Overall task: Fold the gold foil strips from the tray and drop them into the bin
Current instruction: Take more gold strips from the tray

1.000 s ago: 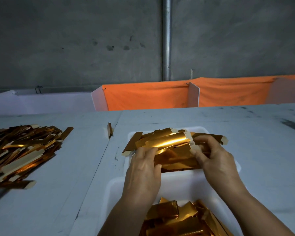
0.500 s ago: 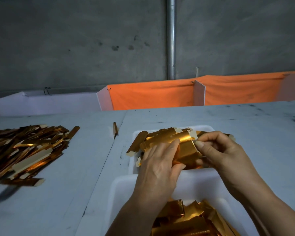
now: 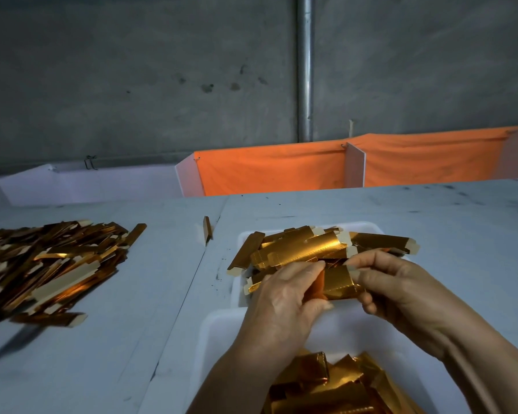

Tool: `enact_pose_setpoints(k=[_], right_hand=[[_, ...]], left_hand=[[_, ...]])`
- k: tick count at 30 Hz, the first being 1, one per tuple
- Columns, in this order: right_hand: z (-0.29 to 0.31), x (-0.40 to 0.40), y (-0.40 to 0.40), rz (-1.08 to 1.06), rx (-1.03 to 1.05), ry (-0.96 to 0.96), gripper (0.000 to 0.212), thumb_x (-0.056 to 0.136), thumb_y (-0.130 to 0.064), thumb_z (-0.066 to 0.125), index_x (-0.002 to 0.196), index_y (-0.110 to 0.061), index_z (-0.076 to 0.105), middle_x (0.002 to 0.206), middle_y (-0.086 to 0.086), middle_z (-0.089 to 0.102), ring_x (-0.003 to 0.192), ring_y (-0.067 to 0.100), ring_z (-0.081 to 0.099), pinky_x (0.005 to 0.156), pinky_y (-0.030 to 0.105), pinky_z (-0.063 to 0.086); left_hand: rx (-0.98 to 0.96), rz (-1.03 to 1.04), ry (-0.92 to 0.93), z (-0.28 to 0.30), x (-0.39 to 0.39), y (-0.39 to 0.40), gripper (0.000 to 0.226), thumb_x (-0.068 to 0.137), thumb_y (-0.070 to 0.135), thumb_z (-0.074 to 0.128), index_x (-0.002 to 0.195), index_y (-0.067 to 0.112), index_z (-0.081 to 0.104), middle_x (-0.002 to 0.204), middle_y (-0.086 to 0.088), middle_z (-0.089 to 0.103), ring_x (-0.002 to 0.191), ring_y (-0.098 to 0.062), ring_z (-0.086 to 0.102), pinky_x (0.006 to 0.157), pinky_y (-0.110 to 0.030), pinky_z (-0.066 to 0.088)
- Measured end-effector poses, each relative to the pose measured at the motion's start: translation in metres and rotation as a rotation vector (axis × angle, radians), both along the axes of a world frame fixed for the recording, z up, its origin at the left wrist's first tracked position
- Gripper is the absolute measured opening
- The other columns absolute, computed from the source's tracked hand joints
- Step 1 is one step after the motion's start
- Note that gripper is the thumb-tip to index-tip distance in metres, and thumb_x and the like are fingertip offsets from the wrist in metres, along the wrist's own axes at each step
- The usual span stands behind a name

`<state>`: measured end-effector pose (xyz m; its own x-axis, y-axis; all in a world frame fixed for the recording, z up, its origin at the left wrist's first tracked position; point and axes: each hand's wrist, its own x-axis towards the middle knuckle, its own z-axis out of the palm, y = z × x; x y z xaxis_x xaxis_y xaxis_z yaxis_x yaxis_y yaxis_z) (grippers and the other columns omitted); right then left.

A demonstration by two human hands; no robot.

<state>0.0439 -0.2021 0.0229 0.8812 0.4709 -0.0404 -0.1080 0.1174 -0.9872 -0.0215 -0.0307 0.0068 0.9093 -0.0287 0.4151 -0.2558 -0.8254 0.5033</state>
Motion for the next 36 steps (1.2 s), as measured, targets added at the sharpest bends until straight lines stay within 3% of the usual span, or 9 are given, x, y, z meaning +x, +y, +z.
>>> enact_pose_setpoints(k=[5,10,15,18,23,25,28,33,36], right_hand=[[0.001,0.001,-0.004,0.213,0.063,0.237,0.035,0.070,-0.008,0.066,0.104,-0.002,0.065,0.071,0.012,0.059,0.055,0.013,0.059,0.045,0.021,0.054],[-0.003,0.002,-0.003,0.288,0.006,0.249,0.019,0.072,-0.015,0.069,0.087,-0.005,0.070,0.072,0.013,0.061,0.052,0.012,0.057,0.043,0.019,0.050],[-0.009,0.002,0.000,0.292,-0.112,0.210,0.015,0.075,-0.018,0.067,0.085,-0.006,0.070,0.061,0.008,0.056,0.044,0.008,0.048,0.039,0.016,0.041],[-0.011,0.005,-0.002,0.255,-0.185,0.103,0.018,0.092,-0.009,0.055,0.079,-0.008,0.067,0.055,0.004,0.053,0.042,0.007,0.041,0.041,0.016,0.035],[-0.014,0.009,-0.006,0.243,-0.229,0.119,0.017,0.094,-0.002,0.051,0.090,-0.003,0.067,0.056,0.005,0.052,0.040,0.007,0.041,0.040,0.015,0.034],[-0.015,0.010,-0.007,0.279,-0.228,0.144,0.013,0.092,-0.006,0.054,0.096,-0.001,0.065,0.055,0.004,0.052,0.041,0.006,0.042,0.041,0.015,0.035],[-0.018,0.008,-0.003,0.350,-0.144,0.228,0.032,0.076,-0.020,0.067,0.100,0.000,0.064,0.056,0.005,0.054,0.042,0.006,0.046,0.041,0.014,0.038],[-0.017,0.006,0.004,0.303,-0.017,0.356,0.016,0.074,-0.019,0.064,0.079,-0.004,0.061,0.054,0.004,0.050,0.039,0.005,0.042,0.037,0.013,0.035],[-0.013,0.006,0.005,0.169,0.007,0.335,0.013,0.076,-0.011,0.064,0.087,-0.006,0.063,0.064,0.010,0.060,0.044,0.009,0.055,0.038,0.016,0.045]], left_hand=[[0.062,-0.033,-0.008,-0.002,0.000,-0.001,0.057,0.093,0.037,0.055,0.144,0.042,0.029,0.138,0.024,0.038,0.127,-0.001,0.030,0.105,-0.023,0.035],[0.196,-0.056,-0.046,-0.001,-0.002,0.001,0.056,0.097,0.030,0.046,0.148,0.035,0.022,0.136,0.017,0.040,0.124,0.002,0.026,0.098,-0.010,0.015],[0.305,-0.089,-0.035,0.001,-0.001,0.001,0.058,0.098,0.025,0.046,0.149,0.030,0.021,0.134,0.011,0.043,0.126,-0.003,0.029,0.100,-0.013,0.010],[0.288,-0.086,0.036,0.000,-0.001,-0.001,0.061,0.097,0.027,0.049,0.149,0.032,0.018,0.145,0.012,0.037,0.135,-0.006,0.025,0.108,-0.020,0.016],[0.324,-0.107,0.059,0.004,-0.002,-0.006,0.056,0.096,0.027,0.053,0.146,0.030,0.029,0.146,0.014,0.039,0.136,-0.004,0.030,0.109,-0.021,0.022],[0.355,-0.126,0.066,0.007,-0.002,-0.006,0.052,0.097,0.026,0.050,0.146,0.027,0.032,0.146,0.012,0.041,0.135,-0.004,0.032,0.107,-0.018,0.022],[0.293,-0.145,0.072,0.008,-0.003,-0.003,0.049,0.098,0.023,0.046,0.146,0.025,0.033,0.144,0.009,0.043,0.133,-0.005,0.032,0.108,-0.019,0.023],[0.229,-0.107,0.141,0.002,-0.005,-0.004,0.058,0.098,0.026,0.048,0.148,0.035,0.020,0.143,0.014,0.034,0.133,-0.005,0.025,0.110,-0.024,0.025],[0.049,-0.052,0.176,0.003,-0.004,-0.001,0.046,0.097,0.030,0.049,0.142,0.033,0.038,0.133,0.012,0.047,0.122,-0.004,0.041,0.101,-0.021,0.038]])
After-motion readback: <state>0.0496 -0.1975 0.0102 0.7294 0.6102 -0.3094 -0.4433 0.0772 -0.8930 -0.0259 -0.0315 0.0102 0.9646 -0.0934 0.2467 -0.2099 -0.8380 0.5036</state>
